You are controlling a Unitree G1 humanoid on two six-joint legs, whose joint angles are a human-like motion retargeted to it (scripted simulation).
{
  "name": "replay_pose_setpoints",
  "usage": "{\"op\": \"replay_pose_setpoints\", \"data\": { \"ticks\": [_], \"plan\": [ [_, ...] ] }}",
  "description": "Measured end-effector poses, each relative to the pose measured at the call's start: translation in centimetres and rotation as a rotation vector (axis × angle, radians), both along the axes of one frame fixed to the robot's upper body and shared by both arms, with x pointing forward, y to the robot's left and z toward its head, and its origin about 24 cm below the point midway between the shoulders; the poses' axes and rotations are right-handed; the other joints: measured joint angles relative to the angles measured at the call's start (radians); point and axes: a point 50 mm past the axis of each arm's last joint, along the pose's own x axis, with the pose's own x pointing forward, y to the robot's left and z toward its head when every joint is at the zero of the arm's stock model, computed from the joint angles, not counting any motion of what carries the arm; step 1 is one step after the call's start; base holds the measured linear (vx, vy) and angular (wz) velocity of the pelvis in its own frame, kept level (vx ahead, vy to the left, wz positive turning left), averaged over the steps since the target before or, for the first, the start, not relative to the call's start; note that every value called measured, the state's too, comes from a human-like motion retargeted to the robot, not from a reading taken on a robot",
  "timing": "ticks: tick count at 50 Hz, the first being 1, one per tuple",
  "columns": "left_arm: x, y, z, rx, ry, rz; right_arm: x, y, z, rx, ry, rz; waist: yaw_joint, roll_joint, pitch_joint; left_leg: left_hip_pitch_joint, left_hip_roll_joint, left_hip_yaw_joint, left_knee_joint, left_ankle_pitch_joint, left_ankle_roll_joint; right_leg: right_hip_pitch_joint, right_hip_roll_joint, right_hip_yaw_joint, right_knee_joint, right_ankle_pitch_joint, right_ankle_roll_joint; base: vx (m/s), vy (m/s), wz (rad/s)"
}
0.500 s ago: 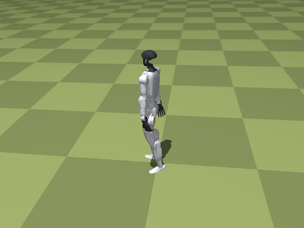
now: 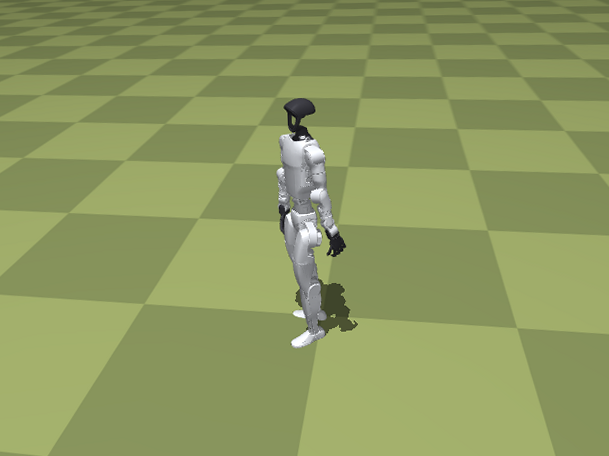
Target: Upper body actions
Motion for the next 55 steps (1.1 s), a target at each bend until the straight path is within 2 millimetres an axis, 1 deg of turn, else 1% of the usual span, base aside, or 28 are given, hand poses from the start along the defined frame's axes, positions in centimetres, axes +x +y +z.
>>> {"op": "replay_pose_setpoints", "data": {
  "ticks": [4,8,15,22,27,30,36,40,43,46,48,50,55],
  "plan": [
    [-0.9,-0.2,0.2,-0.003,0.032,0.033,0.4,0.4,0.0,0.004,-0.02,0.038,-0.005,0.001,0.005,-0.01,0.002,-0.001,0.007,-0.001,0.0,-0.007,-0.002,-0.005,0.0,0.006,-0.001,-0.01,0.0,-0.02],
    [-0.9,-0.2,0.2,-0.013,0.037,0.024,0.3,0.5,-0.1,0.005,-0.012,0.064,-0.022,0.005,0.009,-0.012,0.009,0.009,0.008,-0.005,0.003,-0.025,-0.001,0.015,0.007,0.012,-0.006,-0.06,-0.03,-0.25],
    [0.4,-0.3,-0.1,-0.025,-0.001,-0.036,-0.5,0.2,0.0,-0.002,0.012,0.052,-0.095,0.012,0.005,-0.001,0.031,0.056,-0.003,-0.014,0.002,-0.08,0.013,0.077,0.017,0.032,-0.026,-0.1,-0.13,-0.56],
    [1.7,-0.5,-0.4,-0.049,-0.043,-0.105,-0.2,0.2,0.0,-0.005,0.019,0.047,-0.194,0.023,-0.013,0.03,0.073,0.17,-0.023,-0.046,-0.009,-0.18,0.046,0.23,0.046,0.063,-0.053,-0.18,-0.21,-1.24],
    [2.1,-0.8,-0.6,-0.064,-0.077,-0.124,1.4,0.5,0.0,0.006,-0.013,0.082,-0.287,0.047,-0.016,0.081,0.123,0.35,-0.045,-0.076,-0.038,-0.266,0.1,0.389,0.071,0.095,-0.069,-0.31,-0.22,-1.86],
    [2.0,-0.9,-0.7,-0.072,-0.082,-0.133,2.9,0.6,0.1,0.013,-0.053,0.118,-0.366,0.07,-0.001,0.122,0.153,0.467,-0.054,-0.095,-0.061,-0.306,0.143,0.477,0.08,0.12,-0.075,-0.36,-0.12,-1.96],
    [1.6,-0.3,-0.5,-0.082,-0.054,-0.199,6.1,0.4,0.5,0.0,-0.134,0.185,-0.539,0.122,0.024,0.19,0.195,0.719,-0.049,-0.145,-0.116,-0.385,0.233,0.628,0.078,0.194,-0.073,-0.34,0.01,-2.13],
    [1.2,-0.3,-0.4,-0.085,-0.032,-0.242,6.9,0.1,0.7,-0.02,-0.153,0.176,-0.64,0.161,0.019,0.208,0.204,0.83,-0.033,-0.176,-0.148,-0.435,0.278,0.694,0.068,0.254,-0.051,-0.25,0.06,-2.17],
    [1.3,-0.8,-0.5,-0.101,-0.034,-0.26,6.9,-0.5,0.8,-0.051,-0.152,0.144,-0.707,0.197,0.02,0.217,0.209,0.896,-0.026,-0.192,-0.169,-0.465,0.33,0.798,0.054,0.296,-0.036,-0.21,0.12,-1.92],
    [2.2,-1.1,-0.7,-0.12,-0.057,-0.277,6.8,-1.2,0.9,-0.091,-0.148,0.116,-0.772,0.234,0.034,0.224,0.21,0.948,-0.022,-0.204,-0.186,-0.483,0.376,0.891,0.038,0.334,-0.016,-0.13,0.2,-1.72],
    [3.3,-1.1,-0.8,-0.124,-0.081,-0.297,6.7,-1.5,0.9,-0.109,-0.14,0.103,-0.818,0.263,0.043,0.224,0.211,0.983,-0.02,-0.209,-0.2,-0.499,0.394,0.909,0.028,0.352,0.001,-0.09,0.21,-1.47],
    [4.6,-0.9,-1.0,-0.117,-0.114,-0.325,6.5,-1.7,0.9,-0.12,-0.128,0.089,-0.859,0.289,0.052,0.221,0.21,1.017,-0.017,-0.213,-0.215,-0.515,0.406,0.913,0.025,0.363,0.015,-0.07,0.2,-1.38],
    [8.2,-0.3,-1.2,-0.081,-0.24,-0.424,5.0,-2.0,0.8,-0.125,-0.08,-0.007,-0.92,0.316,0.071,0.222,0.198,1.074,-0.002,-0.222,-0.24,-0.538,0.437,0.964,0.033,0.384,0.01,-0.05,0.18,-1.07]
  ]
}}
